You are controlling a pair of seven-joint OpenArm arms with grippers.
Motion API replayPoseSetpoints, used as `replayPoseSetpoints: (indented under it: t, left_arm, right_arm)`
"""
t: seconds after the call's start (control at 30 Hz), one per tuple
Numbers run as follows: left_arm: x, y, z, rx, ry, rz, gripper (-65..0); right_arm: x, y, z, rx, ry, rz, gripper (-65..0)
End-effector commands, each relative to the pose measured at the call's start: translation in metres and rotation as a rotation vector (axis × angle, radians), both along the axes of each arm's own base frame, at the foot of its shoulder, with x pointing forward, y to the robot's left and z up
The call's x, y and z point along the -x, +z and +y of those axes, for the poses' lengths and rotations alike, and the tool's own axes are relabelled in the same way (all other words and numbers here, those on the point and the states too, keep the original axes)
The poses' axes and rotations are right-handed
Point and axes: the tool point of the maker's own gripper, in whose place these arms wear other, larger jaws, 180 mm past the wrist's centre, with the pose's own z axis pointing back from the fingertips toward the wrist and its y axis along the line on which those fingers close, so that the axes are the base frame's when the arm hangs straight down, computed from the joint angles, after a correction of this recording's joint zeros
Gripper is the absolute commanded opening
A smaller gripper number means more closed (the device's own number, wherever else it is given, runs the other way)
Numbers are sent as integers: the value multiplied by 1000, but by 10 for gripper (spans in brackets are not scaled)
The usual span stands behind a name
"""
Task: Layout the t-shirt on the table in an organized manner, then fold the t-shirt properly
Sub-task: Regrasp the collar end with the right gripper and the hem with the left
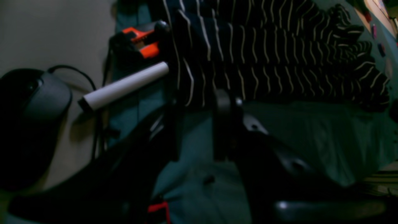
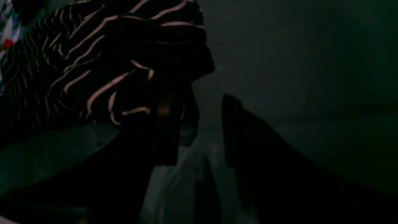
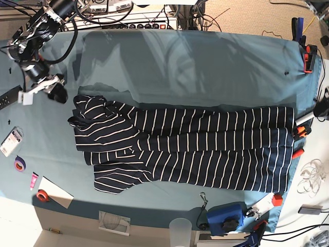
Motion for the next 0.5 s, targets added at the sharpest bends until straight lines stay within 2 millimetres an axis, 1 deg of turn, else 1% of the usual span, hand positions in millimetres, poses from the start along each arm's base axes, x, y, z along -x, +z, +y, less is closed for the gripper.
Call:
replayPoseSetpoints:
  t: [0.0, 0.1, 0.17, 0.27, 0.33, 0.47]
  left_arm:
    - [-7, 21, 7, -33, -11, -68, -481]
    - [-7, 21, 6, -44, -24, -75, -451]
    - [-7, 21, 6, -44, -24, -75, -423]
    - [-7, 21, 6, -44, -26, -75, -381]
    - [-7, 21, 5, -43, -25, -75, -375]
    - [-7, 16, -1, -18, -23, -75, -374]
  right_arm:
    - [-9, 10, 1, -14, 8, -50, -422]
    - [-13, -9, 21, -84, 58, -14, -422]
    - [-19, -17, 35, -113, 86, -12, -422]
    - [-29, -17, 50, -130, 114, -43, -422]
    - [-34, -16, 56, -130, 133, -50, -422]
    - [-40, -13, 55, -116, 136, -56, -422]
